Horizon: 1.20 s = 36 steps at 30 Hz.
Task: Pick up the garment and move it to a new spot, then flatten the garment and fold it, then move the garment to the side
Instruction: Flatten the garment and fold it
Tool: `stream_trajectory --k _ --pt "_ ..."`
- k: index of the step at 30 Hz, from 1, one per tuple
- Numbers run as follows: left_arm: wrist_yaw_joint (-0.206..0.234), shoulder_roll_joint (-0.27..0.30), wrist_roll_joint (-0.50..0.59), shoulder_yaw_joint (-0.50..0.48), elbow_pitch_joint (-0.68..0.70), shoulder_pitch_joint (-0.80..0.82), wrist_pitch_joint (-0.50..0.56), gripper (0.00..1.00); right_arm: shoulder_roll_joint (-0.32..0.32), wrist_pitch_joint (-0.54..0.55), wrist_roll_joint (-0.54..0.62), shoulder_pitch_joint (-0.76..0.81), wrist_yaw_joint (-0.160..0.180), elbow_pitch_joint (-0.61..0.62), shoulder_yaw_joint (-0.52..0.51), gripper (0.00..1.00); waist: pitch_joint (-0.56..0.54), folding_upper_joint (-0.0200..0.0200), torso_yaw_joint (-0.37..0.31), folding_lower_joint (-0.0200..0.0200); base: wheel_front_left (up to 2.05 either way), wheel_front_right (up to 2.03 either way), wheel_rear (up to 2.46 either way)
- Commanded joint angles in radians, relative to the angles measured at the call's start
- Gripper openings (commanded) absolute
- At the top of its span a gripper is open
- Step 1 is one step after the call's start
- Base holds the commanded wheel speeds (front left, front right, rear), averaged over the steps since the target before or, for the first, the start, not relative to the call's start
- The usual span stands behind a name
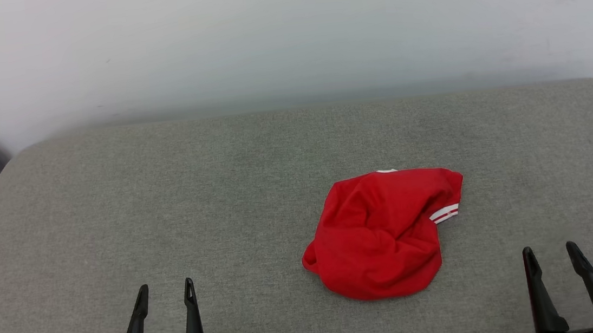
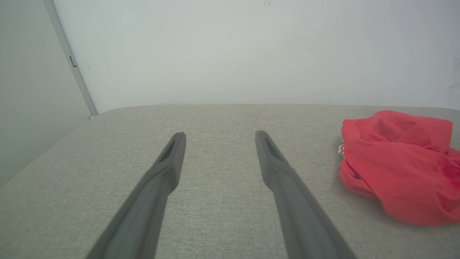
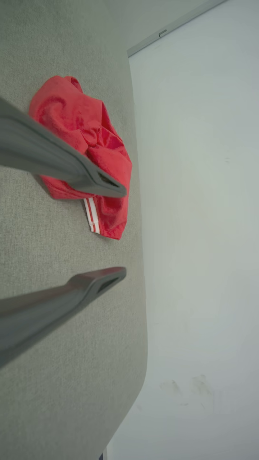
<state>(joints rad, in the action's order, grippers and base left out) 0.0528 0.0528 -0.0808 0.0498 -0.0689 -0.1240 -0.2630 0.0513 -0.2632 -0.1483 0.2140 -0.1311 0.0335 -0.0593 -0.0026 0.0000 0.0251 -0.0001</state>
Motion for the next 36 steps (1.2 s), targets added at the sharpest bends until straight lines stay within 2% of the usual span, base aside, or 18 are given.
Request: stream_trajectory --k 1,7,13,16,20,22,25,30,33,36 --pt "-0.002 -0.002 0.005 -0.005 -0.001 -0.010 -0.003 1.00 -0.002 -0.002 0.001 -0.010 0.001 0.011 -0.007 1.00 0.000 0.0000 0.001 0.0001 0.00 0.00 0.00" --pt "-0.003 -0.003 0.000 -0.005 -0.003 -0.005 -0.003 1.00 -0.002 -0.002 0.034 -0.081 0.001 0.063 -0.034 1.00 0.007 0.0000 0.004 0.0001 0.00 0.00 0.00" --pt "0.004 -0.003 -0.009 -0.002 0.002 0.017 -0.003 1.00 -0.001 -0.002 0.125 -0.244 0.001 0.113 -0.008 1.00 0.033 0.0000 0.004 0.0001 0.00 0.00 0.00" --pt "0.006 -0.003 -0.011 -0.002 0.008 0.028 -0.003 1.00 0.069 -0.002 0.134 -0.344 0.001 0.082 0.052 1.00 0.051 0.0000 0.005 0.0001 0.00 0.00 0.00" --pt "0.005 -0.003 -0.013 -0.008 0.012 0.034 -0.003 1.00 0.221 0.010 0.091 -0.475 0.001 -0.032 0.192 1.00 0.070 0.0000 0.006 0.0001 0.00 0.00 0.00" --pt "0.009 -0.003 -0.016 -0.008 0.013 0.038 -0.003 1.00 0.301 0.078 0.049 -0.544 0.001 -0.078 0.286 1.00 0.081 0.0000 0.006 0.0001 0.00 0.00 0.00" --pt "0.011 -0.003 -0.018 -0.006 0.017 0.047 -0.003 1.00 0.416 0.244 -0.065 -0.633 0.001 -0.110 0.454 1.00 0.101 0.0000 0.006 0.0001 0.00 0.00 0.00" --pt "0.014 -0.003 -0.024 -0.003 0.021 0.064 -0.003 1.00 0.605 0.553 -0.299 -0.787 0.001 -0.067 0.743 1.00 0.143 0.0000 0.008 0.0001 0.00 0.00 0.00" --pt "0.015 -0.003 -0.028 -0.002 0.024 0.084 -0.003 1.00 0.680 0.709 -0.417 -0.871 0.001 -0.038 0.882 1.00 0.171 0.0000 0.011 0.0001 0.00 0.00 0.00" --pt "0.016 -0.003 -0.034 0.004 0.027 0.105 -0.003 1.00 0.723 0.838 -0.516 -0.955 0.001 -0.023 0.985 1.00 0.207 0.0000 0.019 0.0001 0.00 0.00 0.00"
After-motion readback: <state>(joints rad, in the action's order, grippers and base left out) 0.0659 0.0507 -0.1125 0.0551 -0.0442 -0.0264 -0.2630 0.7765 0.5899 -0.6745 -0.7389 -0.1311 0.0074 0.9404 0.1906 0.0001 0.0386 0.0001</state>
